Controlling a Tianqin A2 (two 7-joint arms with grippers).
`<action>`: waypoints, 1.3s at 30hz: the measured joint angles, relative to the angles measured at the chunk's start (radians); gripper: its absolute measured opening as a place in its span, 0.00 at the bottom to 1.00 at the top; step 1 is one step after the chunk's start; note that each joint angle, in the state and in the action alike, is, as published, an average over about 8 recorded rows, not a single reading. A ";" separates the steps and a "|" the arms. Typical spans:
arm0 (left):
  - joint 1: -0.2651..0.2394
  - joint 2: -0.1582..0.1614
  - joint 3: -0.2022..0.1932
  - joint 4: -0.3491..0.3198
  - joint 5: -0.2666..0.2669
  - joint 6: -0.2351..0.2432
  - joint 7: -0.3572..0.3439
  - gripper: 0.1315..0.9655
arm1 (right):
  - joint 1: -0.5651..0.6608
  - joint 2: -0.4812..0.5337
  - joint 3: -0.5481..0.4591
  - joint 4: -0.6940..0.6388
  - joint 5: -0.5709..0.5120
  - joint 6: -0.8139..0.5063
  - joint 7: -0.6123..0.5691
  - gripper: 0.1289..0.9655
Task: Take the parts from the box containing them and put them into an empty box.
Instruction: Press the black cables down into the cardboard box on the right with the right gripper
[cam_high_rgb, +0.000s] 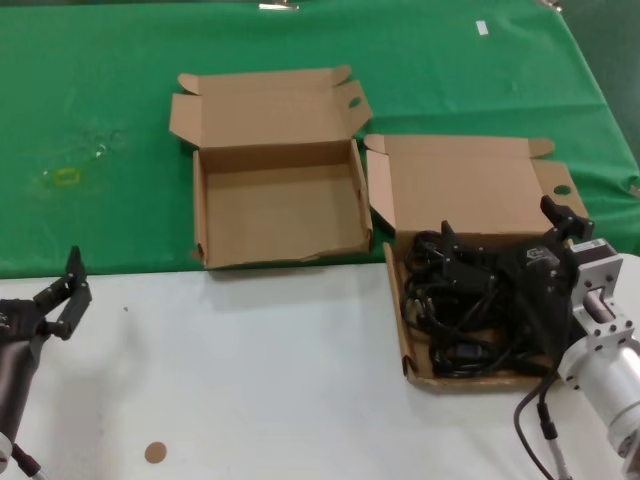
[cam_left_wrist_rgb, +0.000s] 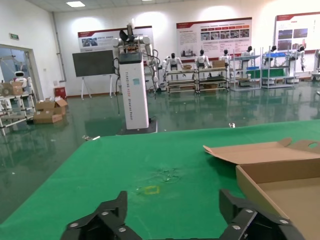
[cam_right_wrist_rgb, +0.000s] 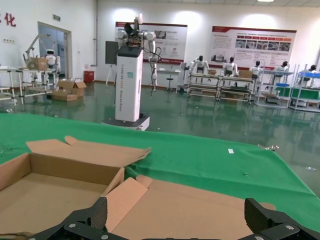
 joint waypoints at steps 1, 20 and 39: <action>0.000 0.000 0.000 0.000 0.000 0.000 0.000 0.71 | -0.001 0.009 -0.009 0.003 0.006 0.007 0.000 1.00; 0.000 0.000 0.000 0.000 0.000 0.000 0.000 0.22 | 0.077 0.414 -0.333 0.082 0.269 0.122 -0.070 1.00; 0.000 0.000 0.000 0.000 0.000 0.000 0.000 0.02 | 0.404 0.783 -0.705 0.047 0.173 -0.150 0.026 1.00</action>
